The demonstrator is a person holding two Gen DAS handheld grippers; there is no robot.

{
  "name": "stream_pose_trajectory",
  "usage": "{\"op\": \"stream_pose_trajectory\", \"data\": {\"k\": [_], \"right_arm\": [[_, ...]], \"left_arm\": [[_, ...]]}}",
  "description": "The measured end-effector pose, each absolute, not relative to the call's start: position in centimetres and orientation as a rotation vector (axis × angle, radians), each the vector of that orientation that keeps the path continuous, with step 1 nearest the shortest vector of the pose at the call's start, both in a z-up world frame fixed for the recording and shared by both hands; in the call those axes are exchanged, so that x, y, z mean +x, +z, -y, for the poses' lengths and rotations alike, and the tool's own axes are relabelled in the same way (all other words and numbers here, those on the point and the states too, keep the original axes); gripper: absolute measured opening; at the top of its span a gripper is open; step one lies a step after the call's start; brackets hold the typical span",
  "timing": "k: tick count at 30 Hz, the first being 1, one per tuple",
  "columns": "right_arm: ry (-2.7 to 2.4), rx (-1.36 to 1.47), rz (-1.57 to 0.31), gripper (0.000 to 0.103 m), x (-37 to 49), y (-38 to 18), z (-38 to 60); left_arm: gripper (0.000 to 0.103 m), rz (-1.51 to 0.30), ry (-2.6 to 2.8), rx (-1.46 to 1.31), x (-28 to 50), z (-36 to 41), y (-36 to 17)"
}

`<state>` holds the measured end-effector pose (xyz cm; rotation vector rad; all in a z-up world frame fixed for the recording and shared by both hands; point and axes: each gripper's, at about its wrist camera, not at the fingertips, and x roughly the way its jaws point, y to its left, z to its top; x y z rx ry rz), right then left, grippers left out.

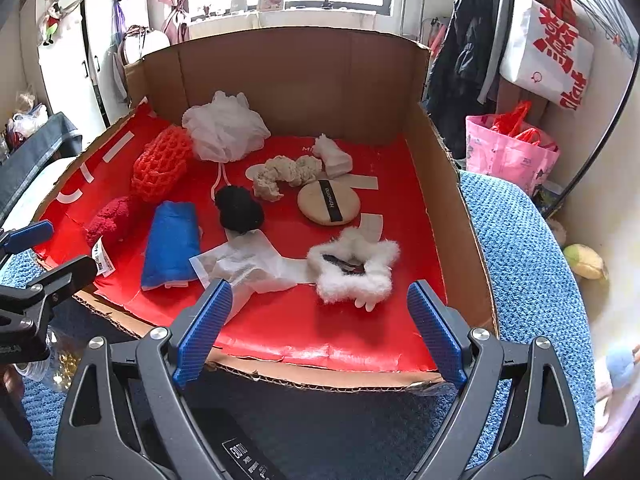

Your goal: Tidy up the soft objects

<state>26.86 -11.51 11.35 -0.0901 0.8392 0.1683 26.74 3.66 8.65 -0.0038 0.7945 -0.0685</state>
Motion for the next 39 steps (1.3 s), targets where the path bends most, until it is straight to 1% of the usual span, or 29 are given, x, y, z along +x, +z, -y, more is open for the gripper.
{"op": "stream_pose_trajectory", "data": {"k": [39], "right_arm": [[0.164,-0.094,-0.837,0.09,26.85,11.33,11.49]], "left_arm": [[0.103,-0.799,-0.048,-0.008,26.98,-3.89,8.26]]}}
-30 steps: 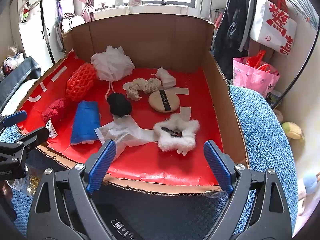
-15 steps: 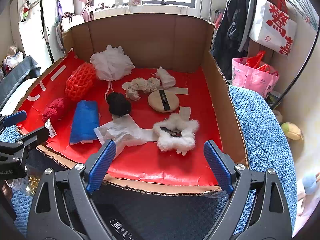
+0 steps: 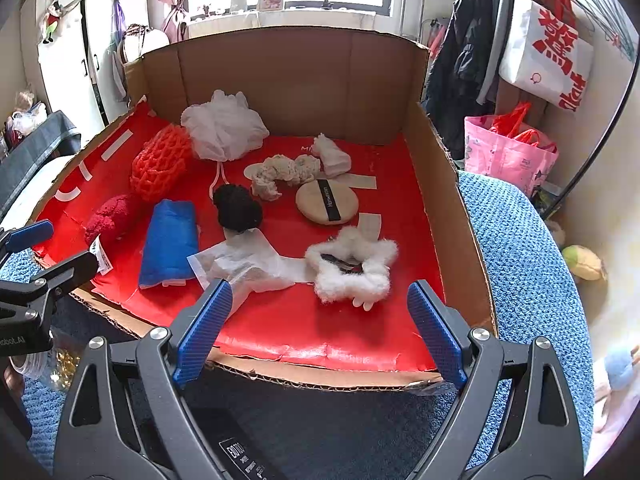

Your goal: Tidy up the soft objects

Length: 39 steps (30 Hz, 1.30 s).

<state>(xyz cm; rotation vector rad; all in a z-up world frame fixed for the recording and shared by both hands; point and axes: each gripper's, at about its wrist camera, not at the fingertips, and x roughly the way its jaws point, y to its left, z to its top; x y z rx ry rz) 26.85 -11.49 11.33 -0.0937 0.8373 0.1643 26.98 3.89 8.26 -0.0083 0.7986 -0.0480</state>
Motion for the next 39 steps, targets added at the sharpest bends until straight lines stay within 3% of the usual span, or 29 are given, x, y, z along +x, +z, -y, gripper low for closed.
{"op": "stream_pose_trajectory", "data": {"k": [39], "right_arm": [[0.16,-0.104,-0.838,0.09,26.84,11.18,11.45]], "left_arm": [[0.103,-0.799,-0.057,-0.005,26.91,-3.46,8.21]]}}
